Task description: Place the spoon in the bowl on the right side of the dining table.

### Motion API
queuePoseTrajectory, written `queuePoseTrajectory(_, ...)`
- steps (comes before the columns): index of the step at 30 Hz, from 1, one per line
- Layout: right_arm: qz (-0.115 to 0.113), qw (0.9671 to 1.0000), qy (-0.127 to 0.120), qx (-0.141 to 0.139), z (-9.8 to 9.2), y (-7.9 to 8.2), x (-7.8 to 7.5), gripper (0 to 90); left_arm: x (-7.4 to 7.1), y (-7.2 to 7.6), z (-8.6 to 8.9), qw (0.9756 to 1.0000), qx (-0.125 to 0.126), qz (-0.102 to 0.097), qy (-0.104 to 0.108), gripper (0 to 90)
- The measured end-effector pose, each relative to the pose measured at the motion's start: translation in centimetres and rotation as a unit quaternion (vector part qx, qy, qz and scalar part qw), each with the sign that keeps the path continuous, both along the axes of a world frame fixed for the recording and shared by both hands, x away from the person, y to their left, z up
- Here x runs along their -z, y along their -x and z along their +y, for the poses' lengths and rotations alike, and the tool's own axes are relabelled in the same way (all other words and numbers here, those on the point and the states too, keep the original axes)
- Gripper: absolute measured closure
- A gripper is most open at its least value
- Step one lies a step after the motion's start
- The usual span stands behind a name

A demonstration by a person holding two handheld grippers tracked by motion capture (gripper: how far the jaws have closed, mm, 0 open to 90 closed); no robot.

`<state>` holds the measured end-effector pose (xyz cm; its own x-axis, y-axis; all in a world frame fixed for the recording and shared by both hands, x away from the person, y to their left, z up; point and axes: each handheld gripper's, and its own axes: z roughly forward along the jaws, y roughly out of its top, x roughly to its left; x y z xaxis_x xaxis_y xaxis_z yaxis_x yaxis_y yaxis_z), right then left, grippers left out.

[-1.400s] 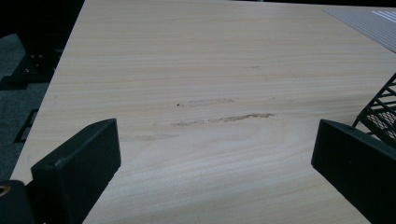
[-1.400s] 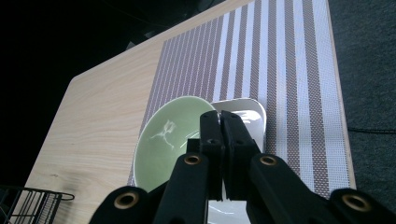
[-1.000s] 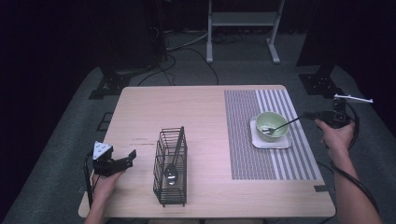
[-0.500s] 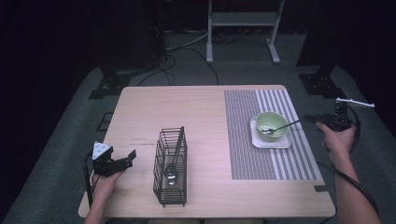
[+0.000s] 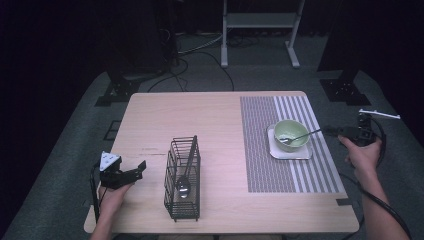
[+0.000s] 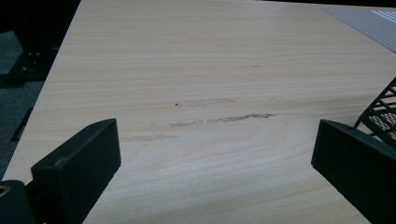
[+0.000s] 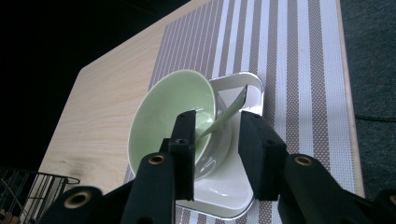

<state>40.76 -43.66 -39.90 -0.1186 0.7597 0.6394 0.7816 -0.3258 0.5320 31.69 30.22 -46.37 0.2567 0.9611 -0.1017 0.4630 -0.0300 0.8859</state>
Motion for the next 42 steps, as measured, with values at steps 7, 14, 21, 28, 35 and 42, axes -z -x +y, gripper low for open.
queuePoseTrajectory(7,0.001,0.9998,0.005,-0.017,0.7,0.6,0.5,63.7,0.0,0.0,0.0,1.0,0.002,0.0,0.0,0.4)
queuePoseTrajectory(14,0.008,0.9991,0.02,-0.037,1.7,1.0,1.6,58.2,0.0,0.0,0.0,1.0,0.001,-0.001,-0.001,0.4)
queuePoseTrajectory(21,0.011,0.9983,0.023,-0.053,2.7,1.4,2.5,54.7,0.0,0.0,0.0,1.0,0.001,-0.001,-0.003,0.4)
queuePoseTrajectory(28,0.006,0.9977,0.021,-0.065,3.5,1.8,2.7,50.8,-0.1,0.1,0.0,1.0,0.001,-0.004,-0.006,0.4)
queuePoseTrajectory(35,0.007,0.9969,0.022,-0.075,4.2,2.3,3.1,47.7,-0.1,0.1,0.0,1.0,0.002,-0.004,-0.003,0.4)
queuePoseTrajectory(42,0.006,0.996,0.027,-0.084,4.7,2.7,3.3,46.0,-0.1,0.2,0.0,1.0,0.003,-0.003,-0.003,0.4)
